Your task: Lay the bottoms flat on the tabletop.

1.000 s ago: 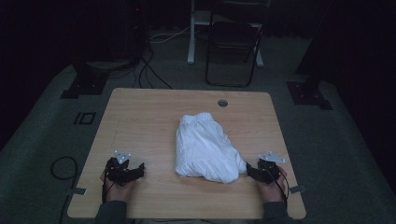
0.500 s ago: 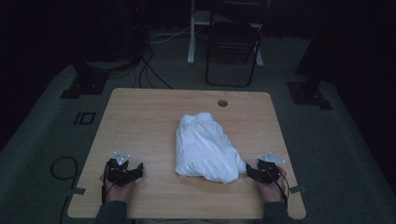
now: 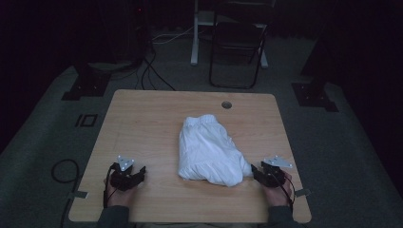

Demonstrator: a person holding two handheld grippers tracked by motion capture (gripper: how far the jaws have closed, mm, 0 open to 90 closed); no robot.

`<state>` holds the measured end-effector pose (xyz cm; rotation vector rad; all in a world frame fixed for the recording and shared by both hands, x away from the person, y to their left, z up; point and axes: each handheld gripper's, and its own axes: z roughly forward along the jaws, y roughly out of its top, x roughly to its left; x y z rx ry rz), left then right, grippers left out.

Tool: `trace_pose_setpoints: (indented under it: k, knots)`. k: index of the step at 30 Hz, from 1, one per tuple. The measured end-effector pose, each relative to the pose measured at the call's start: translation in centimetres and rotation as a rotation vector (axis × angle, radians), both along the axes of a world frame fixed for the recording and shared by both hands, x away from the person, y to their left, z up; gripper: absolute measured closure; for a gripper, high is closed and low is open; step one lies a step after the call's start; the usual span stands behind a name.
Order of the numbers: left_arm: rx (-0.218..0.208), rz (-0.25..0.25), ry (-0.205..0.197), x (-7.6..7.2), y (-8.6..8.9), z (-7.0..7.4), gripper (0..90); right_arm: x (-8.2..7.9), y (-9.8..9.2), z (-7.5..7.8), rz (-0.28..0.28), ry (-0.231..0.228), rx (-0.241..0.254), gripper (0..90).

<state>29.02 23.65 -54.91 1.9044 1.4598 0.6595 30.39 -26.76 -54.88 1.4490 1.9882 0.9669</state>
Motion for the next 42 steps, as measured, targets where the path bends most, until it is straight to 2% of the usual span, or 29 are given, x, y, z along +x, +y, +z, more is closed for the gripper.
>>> trace_pose_setpoints:
  k: [6,8,11,12,13,16,19,25,27,30,42]
  knots:
    - [-0.011,-0.025,-0.009,-0.4,-0.5,0.3,43.8,-0.5,0.1,0.5,0.007,-0.032,-0.003,51.5]
    - [-0.019,-0.071,-0.012,-0.5,-1.2,0.8,43.7,-0.9,0.1,1.0,0.013,-0.056,0.016,51.5]
    - [-0.029,-0.096,-0.012,-0.5,-1.7,1.2,43.8,-1.2,0.1,1.3,0.024,-0.067,0.017,51.4]
    - [-0.03,-0.124,-0.013,-0.6,-2.3,1.5,43.8,-1.3,0.2,1.4,0.027,-0.072,0.021,51.4]
    - [-0.03,-0.124,-0.013,-0.6,-2.3,1.5,43.8,-1.4,0.2,1.5,0.033,-0.076,0.026,51.4]
    - [-0.024,-0.166,-0.019,-0.7,-3.4,2.0,43.2,-1.7,0.4,1.8,0.042,-0.087,0.031,51.3]
    - [-0.039,-0.208,-0.045,-1.0,-4.4,2.9,42.9,-1.9,0.6,1.9,0.057,-0.095,0.043,51.3]
    - [-0.051,-0.245,-0.073,-1.1,-5.3,4.1,42.8,-1.9,1.3,1.9,0.085,-0.087,0.049,52.8]
    - [-0.052,-0.28,-0.094,-1.2,-6.3,5.0,42.7,-1.8,1.6,1.7,0.1,-0.078,0.043,54.1]
    - [-0.056,-0.311,-0.105,-1.1,-7.3,5.5,42.0,-1.5,2.0,1.3,0.104,-0.059,0.027,55.8]
    - [-0.052,-0.417,-0.101,-0.7,-11.1,5.6,41.2,-0.8,2.5,0.4,0.113,-0.015,0.013,62.5]
